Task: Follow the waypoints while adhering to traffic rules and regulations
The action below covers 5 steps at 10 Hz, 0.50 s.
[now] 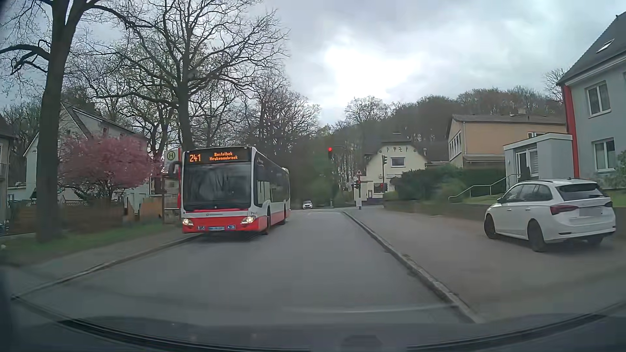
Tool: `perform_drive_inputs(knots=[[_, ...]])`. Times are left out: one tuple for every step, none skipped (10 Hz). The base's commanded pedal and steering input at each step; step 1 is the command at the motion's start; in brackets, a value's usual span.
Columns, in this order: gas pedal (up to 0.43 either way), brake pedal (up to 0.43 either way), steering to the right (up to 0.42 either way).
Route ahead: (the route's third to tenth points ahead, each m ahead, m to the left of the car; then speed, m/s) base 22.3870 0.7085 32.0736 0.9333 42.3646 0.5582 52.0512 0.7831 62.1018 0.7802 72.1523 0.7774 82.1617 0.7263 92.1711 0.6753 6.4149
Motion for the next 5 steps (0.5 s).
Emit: perform_drive_inputs(knots=[[0.000,0.000,-0.011],[0.059,0.000,-0.011],[0.079,0.000,-0.011],[0.079,0.000,-0.011],[0.079,0.000,-0.010]])
